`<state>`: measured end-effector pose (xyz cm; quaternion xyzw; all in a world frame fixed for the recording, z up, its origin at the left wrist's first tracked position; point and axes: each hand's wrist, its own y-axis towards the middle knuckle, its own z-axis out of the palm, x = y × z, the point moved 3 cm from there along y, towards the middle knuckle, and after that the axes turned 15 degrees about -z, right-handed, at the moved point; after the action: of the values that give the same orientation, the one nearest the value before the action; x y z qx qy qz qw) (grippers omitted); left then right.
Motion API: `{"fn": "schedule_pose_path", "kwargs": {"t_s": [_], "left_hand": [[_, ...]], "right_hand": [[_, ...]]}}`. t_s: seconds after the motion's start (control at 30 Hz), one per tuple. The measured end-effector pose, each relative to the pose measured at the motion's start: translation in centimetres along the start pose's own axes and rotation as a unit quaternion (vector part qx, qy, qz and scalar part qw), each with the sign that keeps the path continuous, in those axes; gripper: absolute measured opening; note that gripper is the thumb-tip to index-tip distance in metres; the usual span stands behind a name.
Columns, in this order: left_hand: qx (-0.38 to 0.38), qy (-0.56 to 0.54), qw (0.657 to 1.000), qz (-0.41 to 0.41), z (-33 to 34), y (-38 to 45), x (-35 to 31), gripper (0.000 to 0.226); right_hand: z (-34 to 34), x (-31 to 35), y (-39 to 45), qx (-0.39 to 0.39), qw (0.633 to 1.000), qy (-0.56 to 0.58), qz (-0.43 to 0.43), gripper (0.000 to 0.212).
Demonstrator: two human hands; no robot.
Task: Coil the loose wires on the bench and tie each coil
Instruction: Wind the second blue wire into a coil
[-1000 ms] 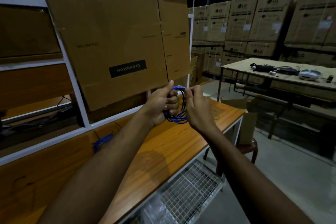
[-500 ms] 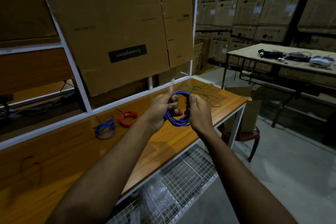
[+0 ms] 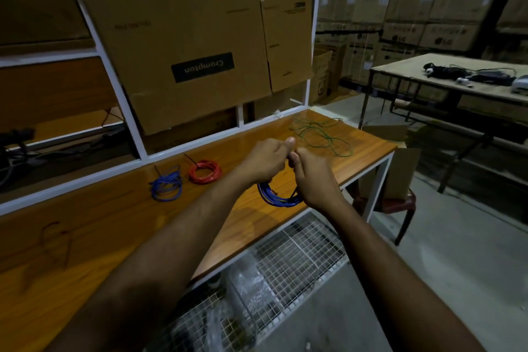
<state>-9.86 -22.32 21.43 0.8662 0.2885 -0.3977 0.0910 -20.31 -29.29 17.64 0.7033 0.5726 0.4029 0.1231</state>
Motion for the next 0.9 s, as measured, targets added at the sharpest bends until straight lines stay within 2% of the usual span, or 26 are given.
{"fn": "schedule_pose_path", "kwargs": {"t_s": [0.1,0.27,0.37,0.5,0.63,0.77,0.9], "left_hand": [[-0.043,0.031,0.999,-0.007,0.3,0.1,1.0,0.061],[-0.106,0.071,0.989,-0.074,0.5,0.0,4.4,0.059],[-0.14,0.017,0.985,-0.101,-0.2,-0.7,7.3,0.056],[-0.171,-0.048,0.976,-0.124,-1.6,-1.8,11.7,0.055],[-0.136,-0.105,0.978,-0.12,-4.0,-2.6,16.2,0.052],[-0.056,-0.123,0.985,-0.108,-7.2,-3.1,21.0,0.044],[-0.066,-0.08,0.989,-0.108,-10.2,-3.7,26.1,0.042]], "right_hand": [[0.6,-0.1,-0.5,-0.012,1.0,0.02,0.005,0.03],[3.8,0.8,-1.4,0.021,0.999,-0.042,-0.025,0.031],[6.0,1.2,-1.2,0.026,0.999,0.007,-0.027,0.035],[9.9,2.7,-0.7,0.094,0.995,0.031,-0.028,0.042],[13.6,4.6,0.7,0.163,0.984,-0.035,-0.069,0.029],[18.7,6.2,2.3,0.201,0.976,-0.007,-0.081,0.032],[24.4,8.5,3.1,0.225,0.969,0.011,-0.102,0.035]]}}
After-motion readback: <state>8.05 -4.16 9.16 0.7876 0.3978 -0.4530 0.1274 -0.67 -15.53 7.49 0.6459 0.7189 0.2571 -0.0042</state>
